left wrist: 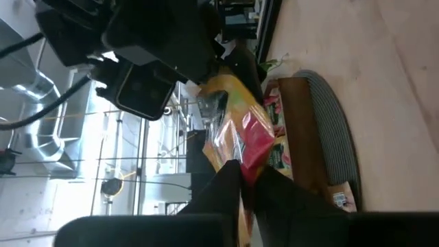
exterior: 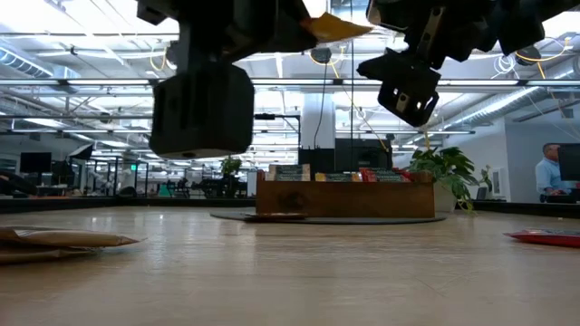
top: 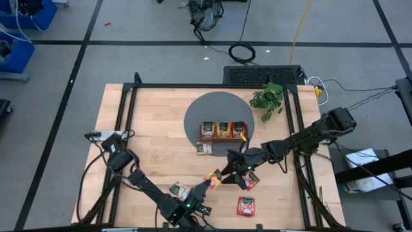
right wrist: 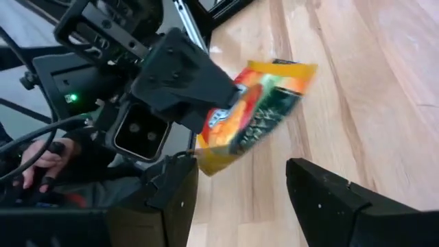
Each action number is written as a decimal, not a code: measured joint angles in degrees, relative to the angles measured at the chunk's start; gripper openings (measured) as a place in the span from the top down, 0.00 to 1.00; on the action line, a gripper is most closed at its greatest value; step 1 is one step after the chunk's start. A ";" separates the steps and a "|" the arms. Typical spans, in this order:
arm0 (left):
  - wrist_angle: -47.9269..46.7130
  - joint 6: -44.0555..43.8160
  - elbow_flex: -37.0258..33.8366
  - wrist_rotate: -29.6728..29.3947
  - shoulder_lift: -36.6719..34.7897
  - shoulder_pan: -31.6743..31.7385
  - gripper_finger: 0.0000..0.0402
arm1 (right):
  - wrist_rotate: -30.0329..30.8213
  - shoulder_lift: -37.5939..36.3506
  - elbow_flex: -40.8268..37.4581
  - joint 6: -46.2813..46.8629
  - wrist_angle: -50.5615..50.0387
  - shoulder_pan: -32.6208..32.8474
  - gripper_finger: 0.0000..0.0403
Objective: Pick & Place Tea
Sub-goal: Put the orange tea packet into the middle section of the wooden organizer
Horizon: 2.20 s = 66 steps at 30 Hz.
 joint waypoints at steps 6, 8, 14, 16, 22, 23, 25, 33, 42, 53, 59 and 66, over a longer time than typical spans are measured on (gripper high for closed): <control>-0.08 -0.76 0.00 0.04 0.00 0.09 0.96 | -0.55 0.00 0.02 -0.90 3.19 -0.02 0.49; -0.10 -0.68 0.00 0.01 0.00 0.09 0.92 | -1.69 0.00 0.02 -0.62 2.36 -0.02 0.49; -0.12 -0.98 0.00 0.07 0.00 0.76 0.90 | -1.40 0.00 0.02 -1.17 1.32 -0.04 0.56; -0.12 -1.14 0.00 0.88 0.00 1.02 0.93 | -1.30 0.00 0.02 -2.20 1.27 -0.04 0.60; -0.10 -1.57 0.00 3.05 0.00 1.54 0.96 | -0.97 0.00 0.02 -5.39 1.08 -0.04 0.80; -0.10 -1.80 0.00 3.05 0.00 1.60 0.94 | -0.32 0.00 0.02 -5.87 1.10 -0.04 0.84; -0.13 -2.07 0.00 3.10 0.00 1.76 0.89 | 0.15 0.02 0.02 -7.18 1.08 -0.07 0.93; -0.64 -2.12 0.00 -1.14 0.00 0.83 0.70 | 1.72 0.00 0.02 -8.99 -3.10 -0.07 0.99; -20.89 -22.89 -0.04 -1.24 -1.15 -5.34 0.58 | 1.76 -0.75 0.02 -12.55 -8.09 -0.06 1.00; -78.94 -117.35 -10.01 15.39 -16.85 -10.17 0.71 | 2.20 -4.39 5.93 -21.24 -27.24 -5.88 1.00; -57.42 -113.24 -28.29 10.47 -27.44 -10.04 0.85 | 10.51 -2.96 20.50 -36.48 -51.34 -12.85 1.00; -39.06 -103.12 -39.84 12.75 -38.77 -7.36 0.98 | 12.03 0.38 27.83 -49.26 -64.06 -22.25 1.00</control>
